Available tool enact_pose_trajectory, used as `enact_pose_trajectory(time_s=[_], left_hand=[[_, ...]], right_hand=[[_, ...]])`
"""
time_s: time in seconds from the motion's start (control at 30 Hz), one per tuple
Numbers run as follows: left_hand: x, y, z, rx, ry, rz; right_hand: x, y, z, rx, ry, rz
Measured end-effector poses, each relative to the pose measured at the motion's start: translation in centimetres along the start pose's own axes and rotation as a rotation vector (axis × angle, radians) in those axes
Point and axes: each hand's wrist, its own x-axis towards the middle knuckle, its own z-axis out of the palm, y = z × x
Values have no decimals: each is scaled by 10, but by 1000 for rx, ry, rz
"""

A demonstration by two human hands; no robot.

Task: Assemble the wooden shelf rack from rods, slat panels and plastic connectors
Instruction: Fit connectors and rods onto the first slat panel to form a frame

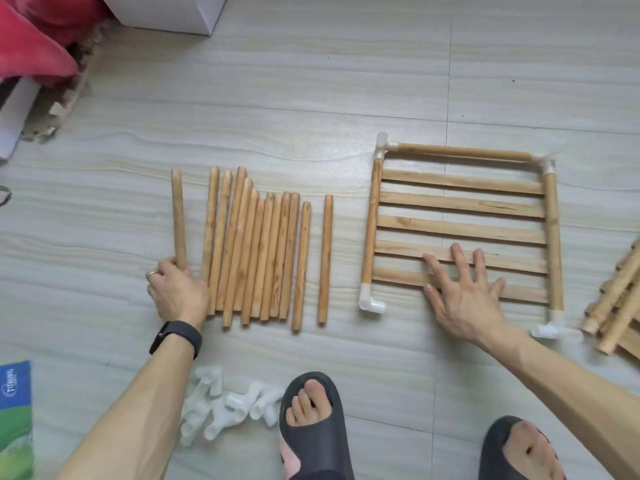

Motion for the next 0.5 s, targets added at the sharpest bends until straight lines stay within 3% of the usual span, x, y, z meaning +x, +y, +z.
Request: enact_pose_trajectory(time_s=[0.1,0.17,0.27,0.33,0.43,0.5], left_hand=[[-36,35,-1,-107,129,493],[-75,62,3,-181,48,825],[-148,90,22,-227,-195,1139],[-189,101,37,-225,-331,1285],[-212,106,56,-142,-350,1401],[-207,104,62,-72,-312,1221]], right_hand=[[-12,-4,-17,135,109,-10],[-28,-15,-28,426,211,-44],[-58,-35,-41,1104,184,-45],[-67,-36,-39,1410,231,47],[-70,-14,-38,1504,387,155],[-72,10,-35,1400,417,206]])
